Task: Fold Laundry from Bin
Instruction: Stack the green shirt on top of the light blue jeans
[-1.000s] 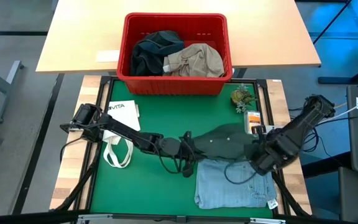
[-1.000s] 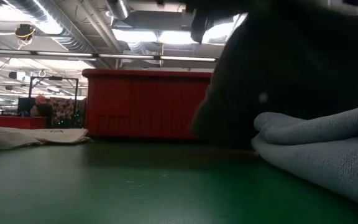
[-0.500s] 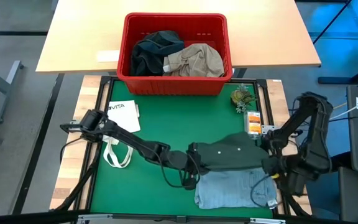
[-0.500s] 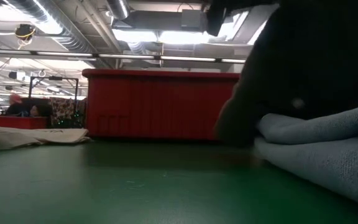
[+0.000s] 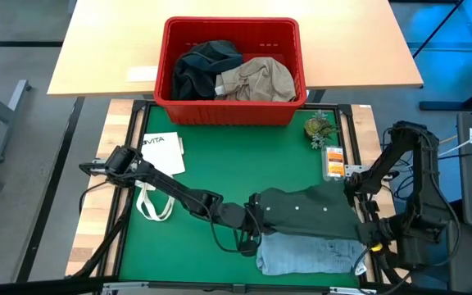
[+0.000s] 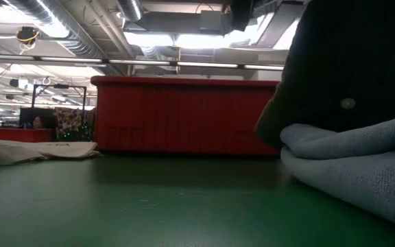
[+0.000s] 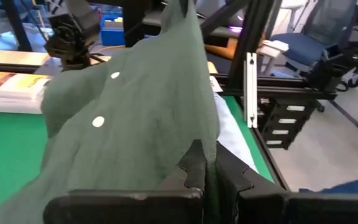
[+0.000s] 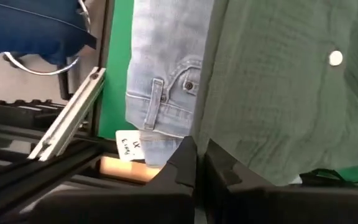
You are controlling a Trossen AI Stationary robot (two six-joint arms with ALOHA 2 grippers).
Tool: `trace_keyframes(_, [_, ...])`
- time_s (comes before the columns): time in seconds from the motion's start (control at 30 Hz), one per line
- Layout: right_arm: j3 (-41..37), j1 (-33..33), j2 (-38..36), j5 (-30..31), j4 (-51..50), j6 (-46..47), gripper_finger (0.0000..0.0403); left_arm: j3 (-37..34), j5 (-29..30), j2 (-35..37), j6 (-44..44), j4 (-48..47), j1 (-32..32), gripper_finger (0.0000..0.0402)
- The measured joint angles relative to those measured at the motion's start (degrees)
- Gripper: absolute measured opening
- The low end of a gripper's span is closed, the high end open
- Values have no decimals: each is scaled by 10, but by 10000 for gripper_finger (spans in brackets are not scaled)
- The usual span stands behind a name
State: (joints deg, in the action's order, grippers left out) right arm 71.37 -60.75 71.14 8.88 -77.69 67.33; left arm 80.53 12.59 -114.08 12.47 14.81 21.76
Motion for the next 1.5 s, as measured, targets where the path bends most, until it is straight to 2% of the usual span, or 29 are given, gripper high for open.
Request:
trace_keyframes(0.33, [-7,1,73,-11,13,-19,3,0,1,-7,-6,-18,29,0])
trace_keyframes(0.7, [-7,1,130,-38,131,-19,3,0,3,-48,-9,4,76,5])
trace_keyframes(0.93, [-7,0,182,-53,153,-33,3,-1,16,-49,-9,-1,91,9])
trace_keyframes(1.23, [-8,-2,202,-135,149,-30,3,-2,3,-49,-6,-31,97,50])
trace_keyframes(1.37, [-8,-1,202,-128,149,-18,9,-2,-2,-49,10,-35,97,78])
trace_keyframes(1.5, [-8,-1,202,-116,151,-16,33,-2,1,-49,38,-38,94,106])
